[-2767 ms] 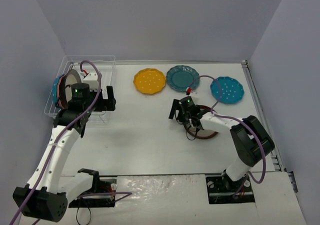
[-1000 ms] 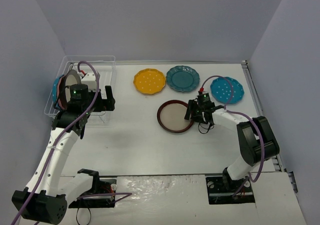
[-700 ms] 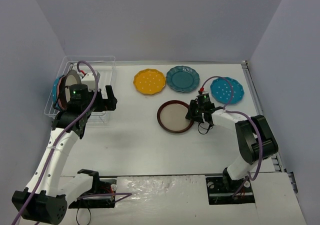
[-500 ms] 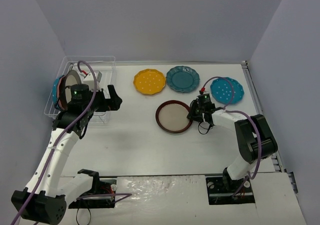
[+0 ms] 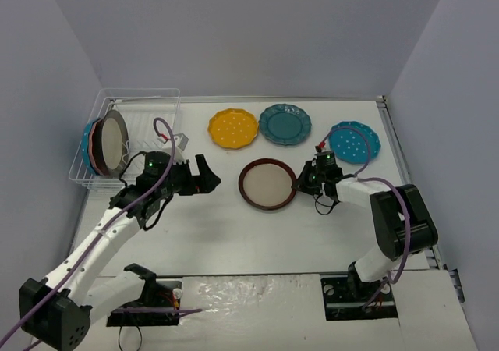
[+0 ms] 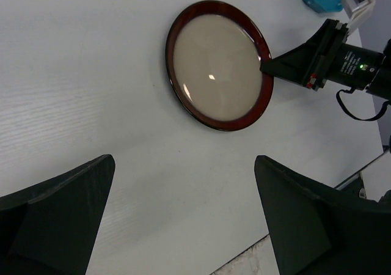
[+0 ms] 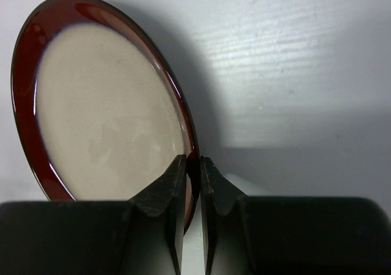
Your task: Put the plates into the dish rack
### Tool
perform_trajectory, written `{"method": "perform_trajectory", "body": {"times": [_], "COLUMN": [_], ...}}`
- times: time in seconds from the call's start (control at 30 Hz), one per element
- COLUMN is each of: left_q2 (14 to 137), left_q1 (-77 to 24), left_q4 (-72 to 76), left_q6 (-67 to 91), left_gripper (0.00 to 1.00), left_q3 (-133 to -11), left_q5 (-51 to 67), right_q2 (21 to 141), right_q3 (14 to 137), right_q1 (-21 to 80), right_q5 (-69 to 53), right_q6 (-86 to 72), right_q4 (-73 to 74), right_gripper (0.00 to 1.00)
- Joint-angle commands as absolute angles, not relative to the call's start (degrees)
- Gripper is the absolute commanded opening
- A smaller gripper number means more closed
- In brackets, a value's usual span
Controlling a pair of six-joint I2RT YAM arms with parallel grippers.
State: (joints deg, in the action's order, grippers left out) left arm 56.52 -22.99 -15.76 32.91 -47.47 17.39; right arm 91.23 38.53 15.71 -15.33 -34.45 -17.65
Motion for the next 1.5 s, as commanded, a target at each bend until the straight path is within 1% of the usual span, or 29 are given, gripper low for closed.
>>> {"method": "perform_trajectory", "body": {"times": [0.0, 0.13, 0.27, 0.37, 0.5, 0.9, 1.07, 1.23, 1.47], "left_q2": [58.67, 60.92, 62.51, 63.48, 64.91, 67.83, 70.93, 75.46, 81.58], "left_q1": [-27.65, -30.56, -31.12, -31.26, -31.38, -31.9, -32.05, -33.01, -34.22], "left_q4": [-5.56, -3.29, -1.92, -1.16, 2.58, 4.61, 6.27, 13.3, 19.93], "left_q6": [39.79, 41.95, 43.88, 45.15, 47.14, 49.03, 54.37, 60.72, 64.51], "left_gripper": [0.97, 0.97, 0.97, 0.97, 0.97, 0.97, 0.97, 0.97, 0.97], "left_q3": [-46.16, -44.68, -43.84, -42.86, -41.64, -40.05, -38.92, -37.15, -39.03], "left_q5": [14.08, 12.03, 11.33, 10.99, 11.43, 10.81, 10.65, 11.85, 13.36], "right_q2": [83.72, 80.04, 77.16, 76.45, 76.48, 75.94, 75.74, 75.41, 75.18], "right_q3": [37.27, 35.81, 33.55, 32.0, 28.52, 24.18, 24.55, 24.32, 23.68], "right_q1": [15.04, 14.27, 13.35, 13.03, 12.74, 11.68, 11.6, 11.6, 11.6], "right_q5": [-20.58, -24.71, -28.94, -31.19, -35.27, -38.08, -38.66, -39.37, -40.77], "right_q6": [-35.65, -39.79, -43.48, -46.66, -51.69, -60.41, -61.61, -62.48, -63.77], "right_q4": [-15.1, -18.82, -23.87, -27.49, -35.89, -48.61, -49.42, -50.15, -52.49], "right_gripper": [0.0, 0.0, 0.0, 0.0, 0.0, 0.0, 0.0, 0.0, 0.0]}}
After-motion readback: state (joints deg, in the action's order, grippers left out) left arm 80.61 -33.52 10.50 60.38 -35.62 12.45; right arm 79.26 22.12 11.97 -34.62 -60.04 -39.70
